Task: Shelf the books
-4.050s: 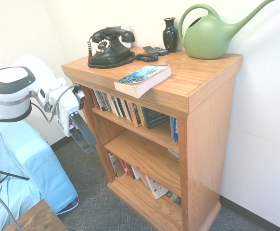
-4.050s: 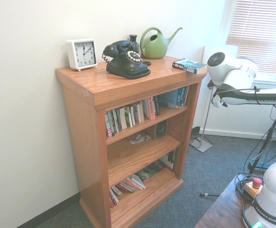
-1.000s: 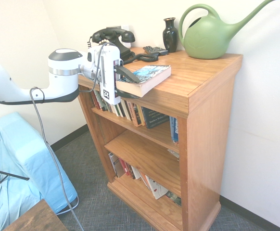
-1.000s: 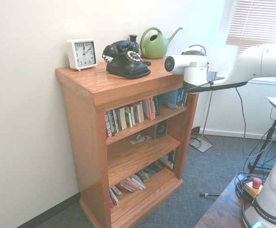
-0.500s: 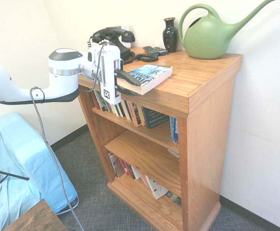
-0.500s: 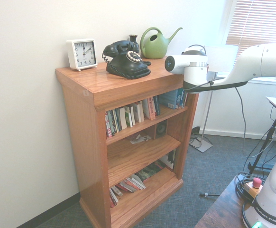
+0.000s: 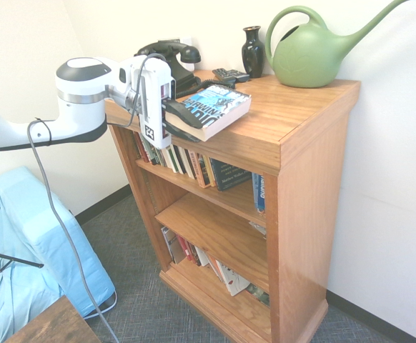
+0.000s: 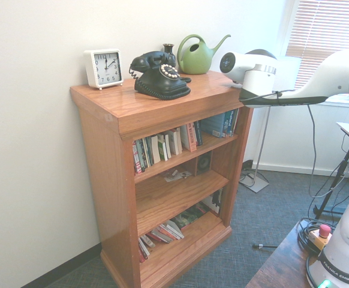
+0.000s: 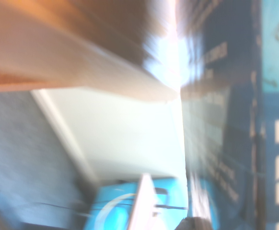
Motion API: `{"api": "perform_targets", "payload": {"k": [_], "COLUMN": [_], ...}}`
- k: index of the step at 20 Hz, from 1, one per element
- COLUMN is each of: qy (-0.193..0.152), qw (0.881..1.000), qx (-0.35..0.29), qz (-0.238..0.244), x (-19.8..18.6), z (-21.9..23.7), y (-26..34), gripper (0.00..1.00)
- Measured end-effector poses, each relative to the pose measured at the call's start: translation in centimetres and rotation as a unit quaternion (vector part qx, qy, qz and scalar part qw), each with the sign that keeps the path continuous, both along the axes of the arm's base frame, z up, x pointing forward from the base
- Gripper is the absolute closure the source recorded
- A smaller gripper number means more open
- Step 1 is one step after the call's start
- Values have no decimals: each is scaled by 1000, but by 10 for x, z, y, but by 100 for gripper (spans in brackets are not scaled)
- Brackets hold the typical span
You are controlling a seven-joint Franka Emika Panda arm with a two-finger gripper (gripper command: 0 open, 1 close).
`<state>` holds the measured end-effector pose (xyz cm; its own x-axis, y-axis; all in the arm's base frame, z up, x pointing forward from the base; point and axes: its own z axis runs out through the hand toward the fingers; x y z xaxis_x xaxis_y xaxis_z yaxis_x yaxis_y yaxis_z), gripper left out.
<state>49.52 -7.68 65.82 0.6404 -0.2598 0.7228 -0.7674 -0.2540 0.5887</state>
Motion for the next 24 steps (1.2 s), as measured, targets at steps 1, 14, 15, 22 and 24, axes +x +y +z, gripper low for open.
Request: {"api": "perform_targets", "payload": {"k": [1, 14, 15, 22, 24], "qy": [-11, -139, -145, -163, -160], "qw": [1000, 956, 951, 923, 920], "qx": [14, 249, 266, 341, 351], "qz": [1, 66, 70, 69, 72], "x": [-15, -154, -158, -157, -154], "z": [6, -54, -60, -120, -139], "y": [-1, 36, 37, 25, 23], "gripper": [100, 100, 100, 100, 100]}}
